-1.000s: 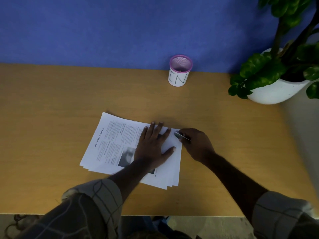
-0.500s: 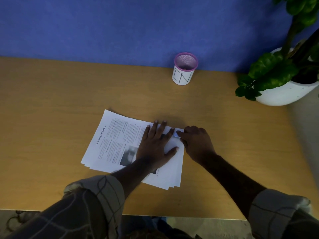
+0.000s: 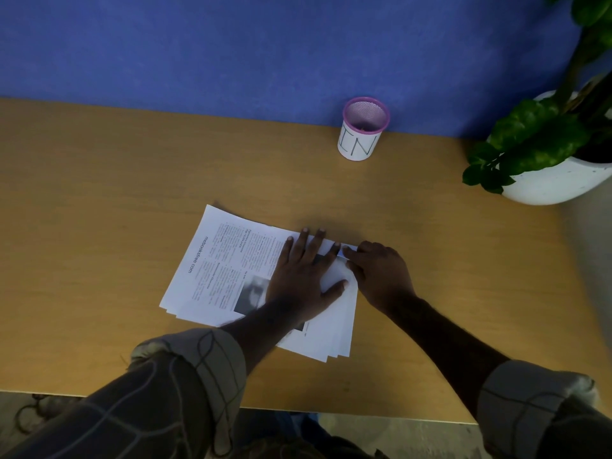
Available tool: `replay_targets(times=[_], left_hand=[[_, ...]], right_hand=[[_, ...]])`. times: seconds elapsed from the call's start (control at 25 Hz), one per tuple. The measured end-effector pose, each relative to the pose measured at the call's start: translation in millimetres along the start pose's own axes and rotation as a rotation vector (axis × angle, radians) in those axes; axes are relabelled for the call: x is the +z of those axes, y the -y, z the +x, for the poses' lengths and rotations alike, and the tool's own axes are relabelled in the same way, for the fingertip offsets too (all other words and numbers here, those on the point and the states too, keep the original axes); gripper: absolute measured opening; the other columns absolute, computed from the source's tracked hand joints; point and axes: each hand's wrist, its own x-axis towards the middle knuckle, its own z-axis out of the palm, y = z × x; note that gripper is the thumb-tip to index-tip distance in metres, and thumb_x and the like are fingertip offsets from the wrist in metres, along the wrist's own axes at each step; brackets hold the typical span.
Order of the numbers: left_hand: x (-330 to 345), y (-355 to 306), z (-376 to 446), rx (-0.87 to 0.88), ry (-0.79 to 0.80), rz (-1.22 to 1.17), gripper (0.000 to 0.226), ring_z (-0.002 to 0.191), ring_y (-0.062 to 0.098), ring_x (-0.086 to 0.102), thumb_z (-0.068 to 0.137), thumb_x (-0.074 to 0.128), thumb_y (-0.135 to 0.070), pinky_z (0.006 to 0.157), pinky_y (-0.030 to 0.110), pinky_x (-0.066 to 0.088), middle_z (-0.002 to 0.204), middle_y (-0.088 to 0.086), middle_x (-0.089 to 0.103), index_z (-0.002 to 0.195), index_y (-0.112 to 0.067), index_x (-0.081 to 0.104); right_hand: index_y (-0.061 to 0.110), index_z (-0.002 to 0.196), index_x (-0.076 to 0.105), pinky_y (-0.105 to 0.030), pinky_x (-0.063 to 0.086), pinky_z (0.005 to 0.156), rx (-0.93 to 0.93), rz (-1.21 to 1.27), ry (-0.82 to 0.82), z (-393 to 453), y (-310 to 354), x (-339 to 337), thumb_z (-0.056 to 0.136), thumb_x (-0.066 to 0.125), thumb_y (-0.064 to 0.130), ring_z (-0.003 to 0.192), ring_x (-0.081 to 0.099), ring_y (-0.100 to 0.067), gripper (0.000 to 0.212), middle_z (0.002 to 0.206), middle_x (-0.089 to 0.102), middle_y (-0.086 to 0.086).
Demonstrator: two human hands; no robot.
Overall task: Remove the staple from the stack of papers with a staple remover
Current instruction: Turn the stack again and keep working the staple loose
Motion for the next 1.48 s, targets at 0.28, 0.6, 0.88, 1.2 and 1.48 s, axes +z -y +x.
replay_targets(times=[0.28, 0.6, 0.88, 1.2, 1.48], left_hand=[[0.1, 0.2, 0.6, 0.001, -0.013, -0.004, 0.073, 0.155, 0.033, 0.016, 0.092, 0.033, -0.072, 0.124, 0.055, 0.016, 0.168, 0.005, 0.02, 0.153, -0.032, 0.031], [-0.9, -1.0, 0.3, -0.013, -0.012, -0.032, 0.072, 0.155, 0.031, 0.014, 0.092, 0.035, -0.072, 0.125, 0.054, 0.015, 0.168, 0.004, 0.02, 0.153, -0.034, 0.032], [-2.9, -1.5, 0.7, -0.013, -0.008, -0.027, 0.073, 0.155, 0.032, 0.015, 0.091, 0.037, -0.071, 0.125, 0.054, 0.016, 0.168, 0.005, 0.02, 0.154, -0.033, 0.031], [-3.7, -1.7, 1.3, -0.013, 0.005, -0.017, 0.074, 0.155, 0.031, 0.013, 0.092, 0.036, -0.071, 0.125, 0.054, 0.013, 0.168, 0.005, 0.019, 0.154, -0.033, 0.032], [-3.7, -1.9, 1.5, -0.014, 0.002, -0.005, 0.073, 0.154, 0.032, 0.015, 0.09, 0.036, -0.072, 0.125, 0.054, 0.013, 0.167, 0.006, 0.02, 0.152, -0.033, 0.035]], right_hand=[[0.018, 0.119, 0.067, -0.03, 0.054, 0.063, 0.105, 0.138, -0.033, -1.6, 0.9, 6.4, 0.091, 0.063, 0.02, 0.075, 0.062, -0.016, 0.028, 0.092, 0.07, -0.003], [0.017, 0.115, 0.069, -0.029, 0.055, 0.07, 0.169, 0.221, -0.109, -6.0, 7.3, 9.6, 0.089, 0.066, 0.018, 0.084, 0.067, -0.017, 0.027, 0.101, 0.073, -0.002], [0.016, 0.117, 0.068, -0.025, 0.049, 0.072, 0.19, 0.264, -0.088, -4.9, 5.0, 8.7, 0.092, 0.061, 0.02, 0.089, 0.066, -0.017, 0.027, 0.107, 0.072, -0.001], [0.018, 0.118, 0.068, -0.02, 0.044, 0.068, 0.197, 0.234, -0.082, -3.8, 6.2, 10.4, 0.094, 0.059, 0.022, 0.086, 0.066, -0.015, 0.026, 0.104, 0.072, -0.001], [0.018, 0.118, 0.068, -0.019, 0.041, 0.063, 0.195, 0.216, -0.081, -3.3, 8.4, 8.5, 0.095, 0.058, 0.025, 0.08, 0.066, -0.014, 0.026, 0.1, 0.073, -0.001]])
